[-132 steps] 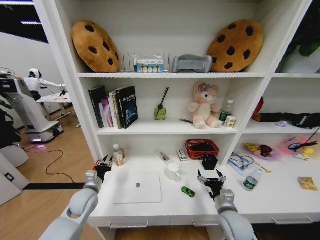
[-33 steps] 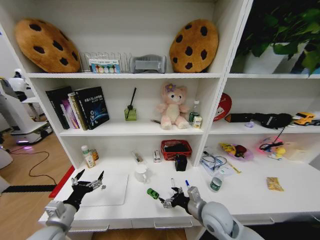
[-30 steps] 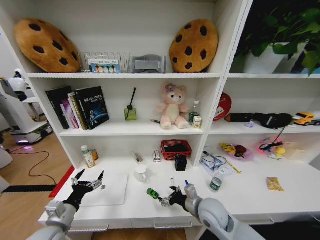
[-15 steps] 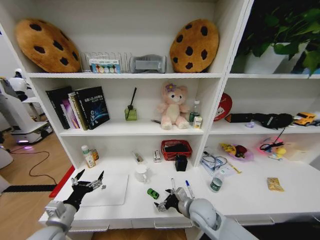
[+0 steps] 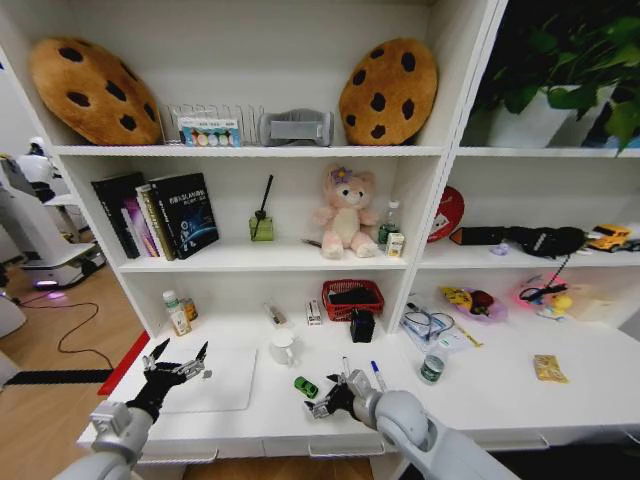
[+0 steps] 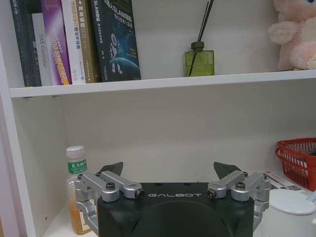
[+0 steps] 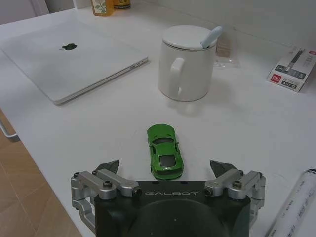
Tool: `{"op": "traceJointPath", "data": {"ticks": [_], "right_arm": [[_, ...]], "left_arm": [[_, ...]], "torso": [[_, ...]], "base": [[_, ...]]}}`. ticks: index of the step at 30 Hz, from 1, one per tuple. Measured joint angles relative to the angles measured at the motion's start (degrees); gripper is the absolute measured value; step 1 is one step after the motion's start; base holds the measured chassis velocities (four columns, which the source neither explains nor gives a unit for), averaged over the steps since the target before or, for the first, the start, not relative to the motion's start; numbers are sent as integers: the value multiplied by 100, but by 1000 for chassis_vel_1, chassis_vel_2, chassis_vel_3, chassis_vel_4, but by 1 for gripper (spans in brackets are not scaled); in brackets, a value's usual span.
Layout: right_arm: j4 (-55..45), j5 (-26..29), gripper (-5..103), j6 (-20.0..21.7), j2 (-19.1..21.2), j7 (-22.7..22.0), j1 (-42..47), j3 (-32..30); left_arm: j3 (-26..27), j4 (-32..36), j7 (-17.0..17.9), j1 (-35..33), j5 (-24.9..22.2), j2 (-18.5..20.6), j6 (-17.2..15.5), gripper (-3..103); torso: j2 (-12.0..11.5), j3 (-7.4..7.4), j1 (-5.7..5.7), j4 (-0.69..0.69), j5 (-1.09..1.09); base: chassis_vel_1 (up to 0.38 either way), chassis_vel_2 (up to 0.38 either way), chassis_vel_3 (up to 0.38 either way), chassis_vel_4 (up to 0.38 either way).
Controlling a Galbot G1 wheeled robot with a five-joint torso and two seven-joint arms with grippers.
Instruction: Organize the objects on the table.
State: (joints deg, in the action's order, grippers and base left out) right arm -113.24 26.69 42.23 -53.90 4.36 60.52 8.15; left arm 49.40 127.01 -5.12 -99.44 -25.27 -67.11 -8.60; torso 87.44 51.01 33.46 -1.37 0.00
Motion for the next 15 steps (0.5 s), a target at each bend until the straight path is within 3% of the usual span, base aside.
{"op": "traceJointPath", "data": {"ticks": [7, 11, 13, 15], "right_arm": [[208, -28, 101, -4, -95, -26, -199, 187], [314, -39, 90, -6, -147, -52, -217, 215], [373, -50, 79, -11, -204, -80, -233, 225], [390, -49, 79, -13, -221, -88, -244, 227]], "left_arm": [[0, 0, 0, 0, 0, 0, 0, 100], [0, 0, 0, 0, 0, 0, 0, 100], [0, 0, 0, 0, 0, 0, 0, 100], [0, 0, 0, 0, 0, 0, 0, 100]], "torso": [[0, 0, 0, 0, 0], [0, 0, 0, 0, 0], [0, 0, 0, 0, 0], [0, 0, 0, 0, 0]], "base": [[0, 0, 0, 0], [0, 0, 0, 0], [0, 0, 0, 0], [0, 0, 0, 0]]}}
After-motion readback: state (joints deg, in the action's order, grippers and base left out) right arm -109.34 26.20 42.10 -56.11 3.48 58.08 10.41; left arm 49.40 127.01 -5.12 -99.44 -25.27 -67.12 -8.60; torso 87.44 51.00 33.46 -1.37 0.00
